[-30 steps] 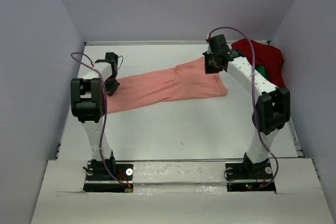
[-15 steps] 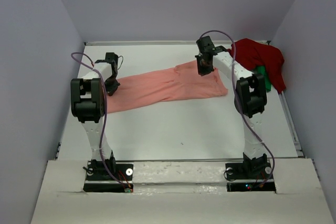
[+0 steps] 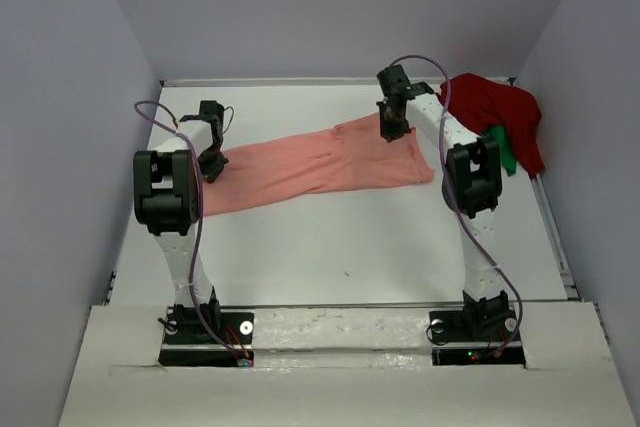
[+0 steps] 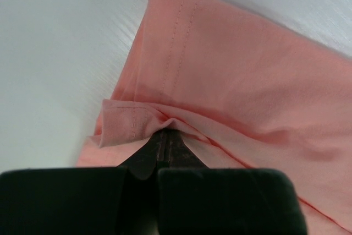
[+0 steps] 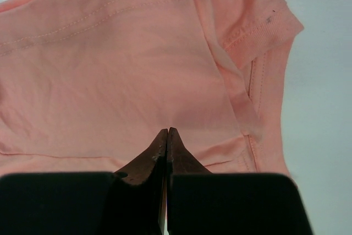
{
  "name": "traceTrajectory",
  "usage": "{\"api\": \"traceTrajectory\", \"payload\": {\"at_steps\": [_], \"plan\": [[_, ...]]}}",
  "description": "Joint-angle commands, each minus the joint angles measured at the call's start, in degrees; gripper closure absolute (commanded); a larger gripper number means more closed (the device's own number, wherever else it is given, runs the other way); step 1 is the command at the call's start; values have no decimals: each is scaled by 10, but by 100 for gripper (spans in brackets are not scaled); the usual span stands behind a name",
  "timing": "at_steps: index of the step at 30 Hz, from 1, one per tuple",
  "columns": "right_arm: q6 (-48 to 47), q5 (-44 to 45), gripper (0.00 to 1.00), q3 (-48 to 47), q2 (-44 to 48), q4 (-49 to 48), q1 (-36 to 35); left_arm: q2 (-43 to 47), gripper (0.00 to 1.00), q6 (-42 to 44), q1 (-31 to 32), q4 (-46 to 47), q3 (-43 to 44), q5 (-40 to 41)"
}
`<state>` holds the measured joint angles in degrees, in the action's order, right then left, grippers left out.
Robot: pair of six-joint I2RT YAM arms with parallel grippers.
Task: Fold and stack the t-shirts
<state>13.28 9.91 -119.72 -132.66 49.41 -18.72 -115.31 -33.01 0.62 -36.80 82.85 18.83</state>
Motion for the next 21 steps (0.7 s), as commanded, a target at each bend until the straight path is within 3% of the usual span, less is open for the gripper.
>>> {"api": "traceTrajectory", "payload": {"at_steps": [1,11,15,21], "plan": [[24,20,100,29,41,10,6,17,100,1,-2,-6,-16,-21],[23,17,100,114,49,-26,11,22,100,3,-1,1,-22,-27],[27,-1,100,97,20,-28,11,24,100,6,0,-1,-23,-32],[14,-26,100,22,-29,-4,17,23,100,-10,-2,19,-73,-142]]}}
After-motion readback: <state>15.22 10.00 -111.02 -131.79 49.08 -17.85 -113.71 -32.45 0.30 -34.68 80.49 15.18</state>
